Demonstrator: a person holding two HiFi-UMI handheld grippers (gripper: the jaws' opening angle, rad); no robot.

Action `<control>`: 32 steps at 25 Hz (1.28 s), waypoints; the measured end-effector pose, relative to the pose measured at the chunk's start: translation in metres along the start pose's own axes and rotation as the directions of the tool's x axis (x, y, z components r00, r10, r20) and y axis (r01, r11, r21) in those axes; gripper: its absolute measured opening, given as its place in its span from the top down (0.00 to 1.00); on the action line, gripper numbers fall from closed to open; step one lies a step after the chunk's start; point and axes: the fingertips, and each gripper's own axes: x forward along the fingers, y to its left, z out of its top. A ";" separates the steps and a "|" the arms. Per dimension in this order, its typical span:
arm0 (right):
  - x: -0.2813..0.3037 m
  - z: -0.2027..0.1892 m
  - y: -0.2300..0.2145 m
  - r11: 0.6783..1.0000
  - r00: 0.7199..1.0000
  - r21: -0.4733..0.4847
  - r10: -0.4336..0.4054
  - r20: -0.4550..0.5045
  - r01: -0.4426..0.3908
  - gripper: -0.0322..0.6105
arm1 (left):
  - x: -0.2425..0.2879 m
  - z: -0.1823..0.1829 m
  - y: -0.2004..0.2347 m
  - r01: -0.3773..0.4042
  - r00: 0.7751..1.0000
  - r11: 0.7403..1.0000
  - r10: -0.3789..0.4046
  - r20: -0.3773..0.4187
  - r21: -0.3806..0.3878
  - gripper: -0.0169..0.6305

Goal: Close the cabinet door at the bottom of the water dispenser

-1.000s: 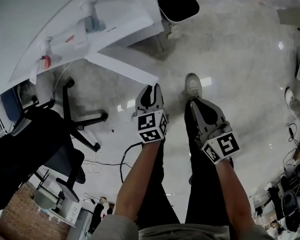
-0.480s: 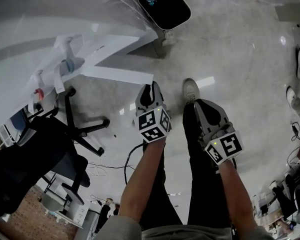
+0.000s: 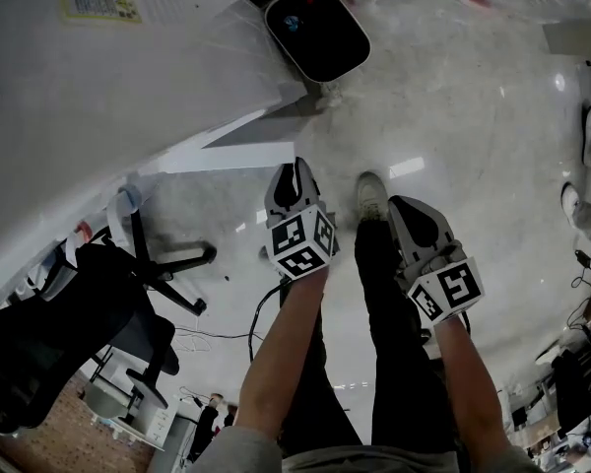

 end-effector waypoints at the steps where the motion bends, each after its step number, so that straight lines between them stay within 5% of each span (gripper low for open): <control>1: 0.002 0.003 -0.004 1.000 1.000 0.000 0.000 0.000 0.000 0.93 | 0.004 0.003 -0.002 -0.007 1.000 1.000 0.007 0.003 -0.004 0.87; 18: 0.022 0.032 -0.034 1.000 1.000 0.014 0.004 0.004 -0.004 0.93 | 0.065 0.069 -0.012 -0.052 0.998 0.998 0.050 0.041 0.041 0.92; 32: 0.018 0.033 -0.026 1.000 1.000 0.003 0.004 0.020 -0.004 0.93 | 0.039 0.060 -0.018 -0.010 0.999 0.996 0.006 0.044 0.093 0.96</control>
